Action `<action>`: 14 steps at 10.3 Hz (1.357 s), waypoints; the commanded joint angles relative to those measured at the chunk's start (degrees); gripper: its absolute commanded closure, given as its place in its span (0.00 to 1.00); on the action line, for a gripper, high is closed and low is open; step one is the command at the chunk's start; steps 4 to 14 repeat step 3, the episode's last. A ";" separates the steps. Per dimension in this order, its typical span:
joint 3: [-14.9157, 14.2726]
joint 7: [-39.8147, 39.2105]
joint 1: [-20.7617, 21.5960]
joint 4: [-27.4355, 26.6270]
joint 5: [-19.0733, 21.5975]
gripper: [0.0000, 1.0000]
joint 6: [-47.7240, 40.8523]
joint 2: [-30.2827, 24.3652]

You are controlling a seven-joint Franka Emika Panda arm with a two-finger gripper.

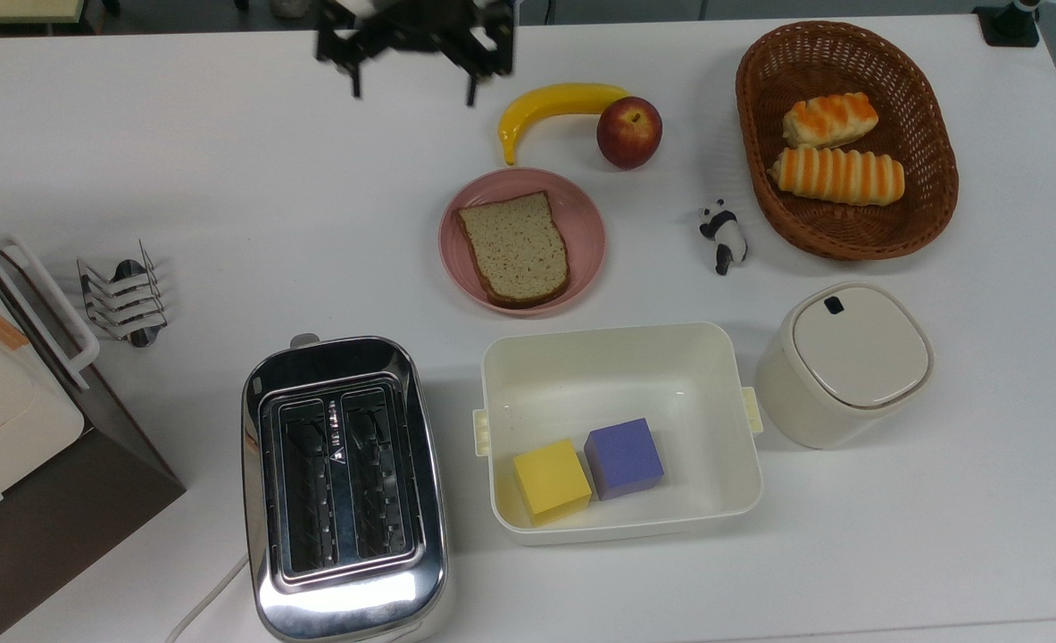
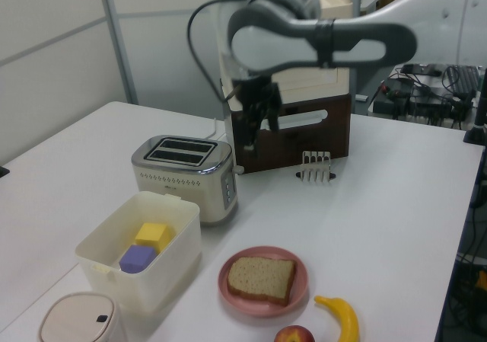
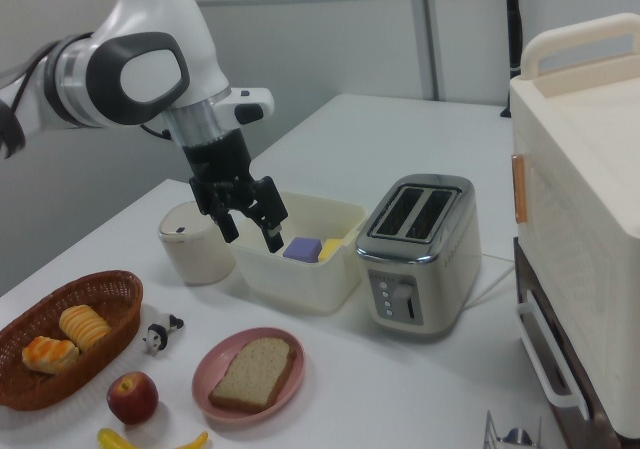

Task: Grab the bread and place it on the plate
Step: 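Open the gripper and raise it away from the plate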

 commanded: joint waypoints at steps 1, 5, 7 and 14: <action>-0.01 1.21 -3.46 -5.93 3.89 0.00 0.24 -6.12; -0.01 1.21 -3.55 -5.94 3.89 0.00 0.15 -6.04; -0.01 1.21 -3.55 -5.94 3.89 0.00 0.15 -6.04; -0.01 1.21 -3.55 -5.94 3.89 0.00 0.15 -6.04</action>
